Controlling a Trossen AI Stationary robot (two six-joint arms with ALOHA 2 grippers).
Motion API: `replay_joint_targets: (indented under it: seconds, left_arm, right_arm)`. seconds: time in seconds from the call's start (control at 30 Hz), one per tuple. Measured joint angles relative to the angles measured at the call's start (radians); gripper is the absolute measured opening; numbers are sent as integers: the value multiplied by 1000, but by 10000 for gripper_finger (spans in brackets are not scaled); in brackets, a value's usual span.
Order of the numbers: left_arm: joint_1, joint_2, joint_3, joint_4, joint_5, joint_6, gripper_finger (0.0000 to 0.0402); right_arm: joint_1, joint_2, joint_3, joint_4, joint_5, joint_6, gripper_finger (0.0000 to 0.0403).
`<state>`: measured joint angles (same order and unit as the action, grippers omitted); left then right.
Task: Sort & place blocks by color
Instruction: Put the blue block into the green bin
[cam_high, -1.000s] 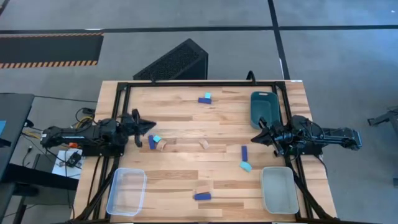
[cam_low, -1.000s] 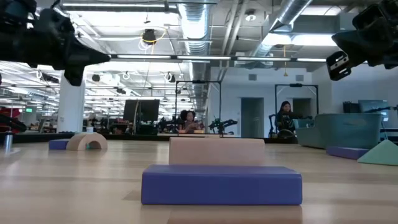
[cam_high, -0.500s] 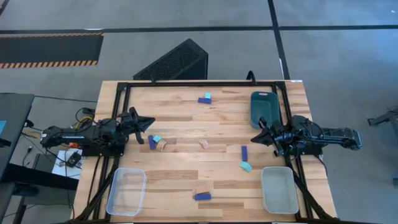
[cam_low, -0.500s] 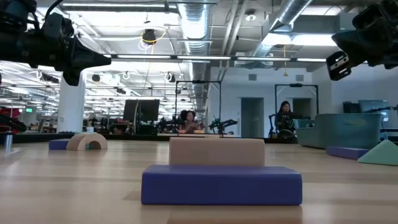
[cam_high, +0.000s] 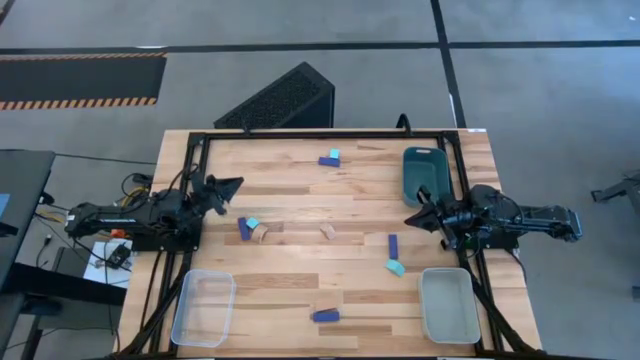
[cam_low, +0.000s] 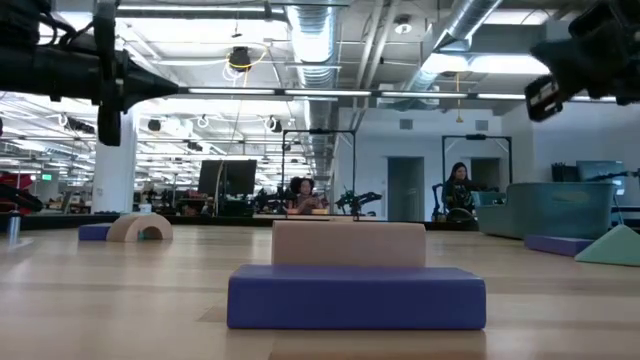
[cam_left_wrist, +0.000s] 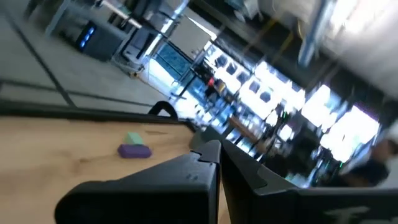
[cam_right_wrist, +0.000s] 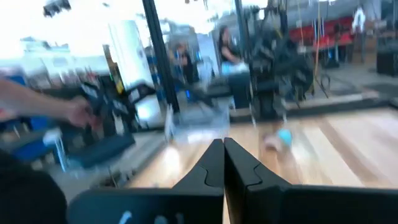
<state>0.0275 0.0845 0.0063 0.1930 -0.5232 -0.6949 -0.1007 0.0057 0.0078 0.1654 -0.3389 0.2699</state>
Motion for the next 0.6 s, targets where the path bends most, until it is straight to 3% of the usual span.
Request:
replay_joint_targets:
  seconds: [0.17,0.37,0.6]
  left_arm:
    - [0,0,0,-1,-25,-156,0]
    - [0,0,0,-2,-70,-178,0]
    - [0,1,0,-10,-35,-148,0]
  right_arm:
    - [1,0,0,118,1,169,12]
    - [1,1,0,199,28,356,12]
    - [1,1,0,208,415,508,12]
